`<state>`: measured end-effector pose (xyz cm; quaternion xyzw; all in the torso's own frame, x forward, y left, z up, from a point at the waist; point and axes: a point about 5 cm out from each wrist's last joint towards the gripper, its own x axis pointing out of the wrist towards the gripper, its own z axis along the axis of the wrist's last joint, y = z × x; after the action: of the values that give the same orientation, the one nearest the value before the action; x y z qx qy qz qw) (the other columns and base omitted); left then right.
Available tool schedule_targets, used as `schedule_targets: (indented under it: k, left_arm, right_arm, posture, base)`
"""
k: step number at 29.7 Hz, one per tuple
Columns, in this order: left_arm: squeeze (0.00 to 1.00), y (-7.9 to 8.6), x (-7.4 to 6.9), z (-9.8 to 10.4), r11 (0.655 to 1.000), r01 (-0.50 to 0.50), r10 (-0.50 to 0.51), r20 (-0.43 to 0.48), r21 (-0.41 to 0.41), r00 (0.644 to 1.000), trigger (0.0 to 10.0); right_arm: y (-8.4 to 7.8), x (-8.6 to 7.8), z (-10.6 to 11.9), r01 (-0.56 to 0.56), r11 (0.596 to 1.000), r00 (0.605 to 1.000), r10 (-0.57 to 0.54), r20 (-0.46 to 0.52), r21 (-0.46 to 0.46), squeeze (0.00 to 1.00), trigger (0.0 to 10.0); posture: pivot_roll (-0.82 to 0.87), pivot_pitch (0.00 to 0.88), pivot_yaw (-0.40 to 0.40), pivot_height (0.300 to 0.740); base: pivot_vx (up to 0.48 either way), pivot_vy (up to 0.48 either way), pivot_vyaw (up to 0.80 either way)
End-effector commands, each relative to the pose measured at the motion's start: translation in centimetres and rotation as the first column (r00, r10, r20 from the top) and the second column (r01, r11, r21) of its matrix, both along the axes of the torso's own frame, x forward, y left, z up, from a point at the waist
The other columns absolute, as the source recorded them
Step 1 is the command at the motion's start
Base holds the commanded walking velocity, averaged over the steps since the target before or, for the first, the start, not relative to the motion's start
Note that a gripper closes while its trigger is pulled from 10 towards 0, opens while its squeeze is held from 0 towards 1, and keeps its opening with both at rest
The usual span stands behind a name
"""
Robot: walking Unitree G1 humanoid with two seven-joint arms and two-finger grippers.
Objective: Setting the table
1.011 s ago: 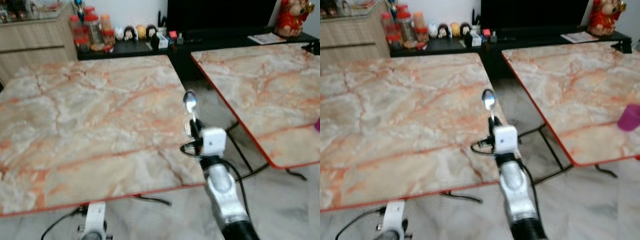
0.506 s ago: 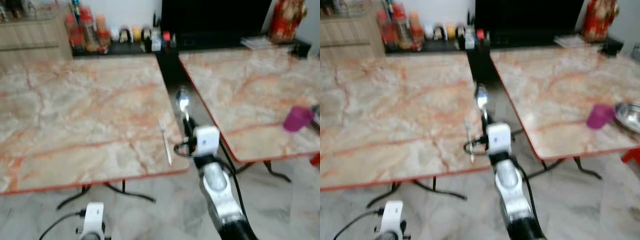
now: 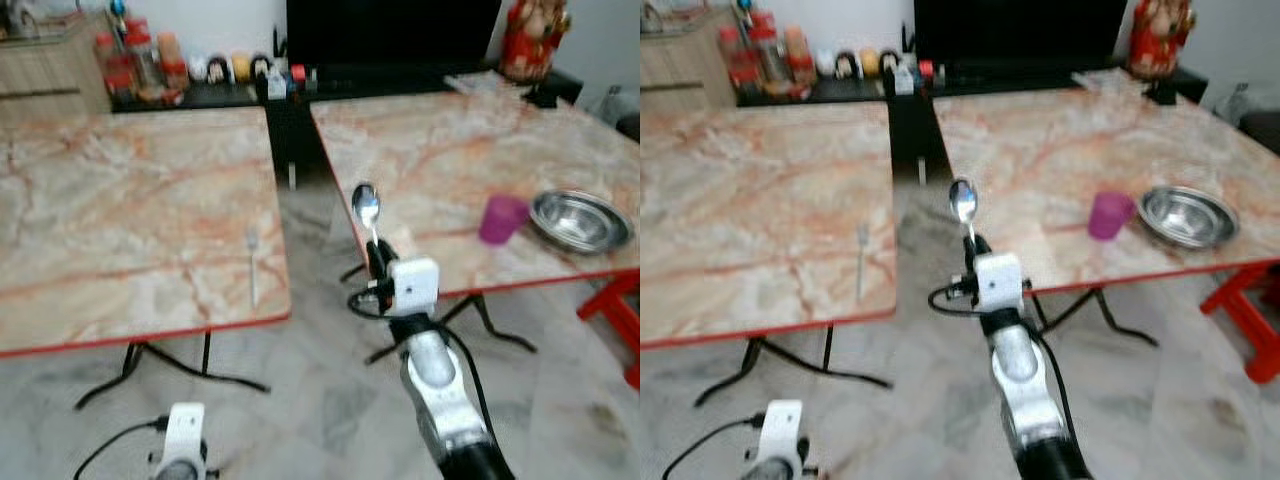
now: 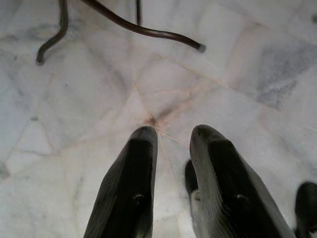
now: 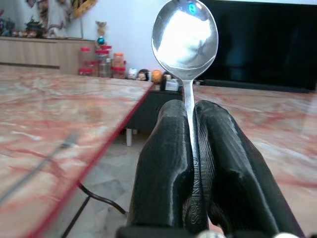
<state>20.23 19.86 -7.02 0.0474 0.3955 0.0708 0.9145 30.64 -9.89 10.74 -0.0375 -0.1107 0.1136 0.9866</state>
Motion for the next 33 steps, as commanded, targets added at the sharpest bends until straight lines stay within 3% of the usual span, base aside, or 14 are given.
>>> schedule_targets:
  k: [1, 9, 15, 19, 21, 24, 25, 28, 29, 32, 33]
  left_arm:
    - [0.00, -0.5, 0.1, 0.0, 1.000, 0.000, 0.000, 0.003, -0.015, 1.000, 10.0]
    - [0.00, -0.5, 0.1, 0.0, 1.000, 0.003, -0.003, 0.003, -0.016, 1.000, 10.0]
    - [0.00, -0.6, 0.0, -0.1, 1.000, 0.001, -0.001, 0.004, -0.023, 1.000, 10.0]
    - [0.00, -0.5, 0.0, -0.1, 1.000, 0.001, -0.001, 0.002, -0.023, 1.000, 10.0]
    - [0.00, -0.5, 0.0, -0.1, 1.000, 0.001, -0.001, 0.002, -0.024, 1.000, 10.0]
    - [0.00, -0.6, -0.1, -0.2, 1.000, 0.001, -0.001, -0.006, -0.031, 1.000, 10.0]
    - [0.00, -0.7, -0.1, -0.2, 0.999, 0.002, -0.003, -0.008, -0.040, 1.000, 10.0]
    - [0.00, -0.8, -0.2, -0.2, 0.999, 0.004, -0.004, -0.008, -0.048, 1.000, 10.0]
    - [0.00, -0.8, -0.2, -0.2, 0.999, 0.003, -0.003, -0.007, -0.049, 1.000, 10.0]
    - [0.00, -0.7, -0.2, -0.3, 0.999, 0.007, -0.007, -0.014, -0.042, 1.000, 10.0]
    - [0.00, -0.7, -0.4, -0.3, 0.999, 0.010, -0.011, -0.024, -0.034, 1.000, 10.0]
  right_arm:
    - [-0.7, 0.0, -0.2, 0.025, 1.000, 1.000, -0.025, -0.003, -0.001, 0.00, 10.0]
    - [-1.1, -0.3, -1.3, 0.029, 0.999, 0.999, -0.030, -0.044, -0.021, 0.00, 10.0]
    - [-2.6, -1.4, -5.3, 0.059, 0.996, 0.977, -0.071, -0.202, -0.065, 0.00, 10.0]
    - [-4.2, -3.0, -8.4, 0.093, 0.990, 0.938, -0.124, -0.323, -0.109, 0.00, 10.0]
    - [-4.4, -3.2, -8.7, 0.098, 0.989, 0.933, -0.131, -0.335, -0.113, 0.00, 10.0]
    - [-5.7, -4.5, -11.0, 0.145, 0.984, 0.877, -0.178, -0.447, -0.107, 0.00, 10.0]
    - [-6.7, -5.3, -12.3, 0.201, 0.976, 0.825, -0.214, -0.523, -0.084, 0.00, 10.0]
    - [-7.8, -6.3, -13.6, 0.263, 0.962, 0.759, -0.252, -0.600, -0.072, 0.00, 10.0]
    - [-8.7, -7.3, -14.7, 0.306, 0.949, 0.697, -0.279, -0.661, -0.077, 0.00, 10.0]
    - [-9.8, -8.6, -15.8, 0.359, 0.930, 0.624, -0.305, -0.719, -0.082, 0.00, 10.0]
    - [-10.7, -9.8, -16.6, 0.398, 0.912, 0.557, -0.330, -0.762, -0.104, 0.00, 10.0]
  posture:
    - [-0.03, 0.000, 0.024, 0.740]
    - [-0.03, 0.000, 0.025, 0.740]
    - [-0.03, 0.000, 0.025, 0.740]
    - [-0.03, 0.000, 0.027, 0.740]
    - [-0.03, 0.000, 0.026, 0.740]
    - [-0.04, 0.000, 0.028, 0.740]
    - [-0.03, 0.000, 0.027, 0.740]
    - [-0.03, 0.000, 0.028, 0.740]
    - [-0.03, 0.000, 0.028, 0.740]
    - [-0.04, 0.000, 0.033, 0.740]
    - [-0.04, 0.000, 0.036, 0.740]
  base:
    - [0.000, -0.360, 0.00]
    - [0.000, -0.341, 0.00]
    - [0.000, 0.000, 0.00]
    - [0.000, 0.000, 0.00]
    - [0.000, 0.000, 0.00]
    - [0.000, 0.000, 0.00]
    - [0.000, 0.000, 0.00]
    - [0.000, 0.000, 0.00]
    - [0.000, 0.000, 0.00]
    - [0.000, 0.000, 0.00]
    - [0.000, 0.000, 0.00]
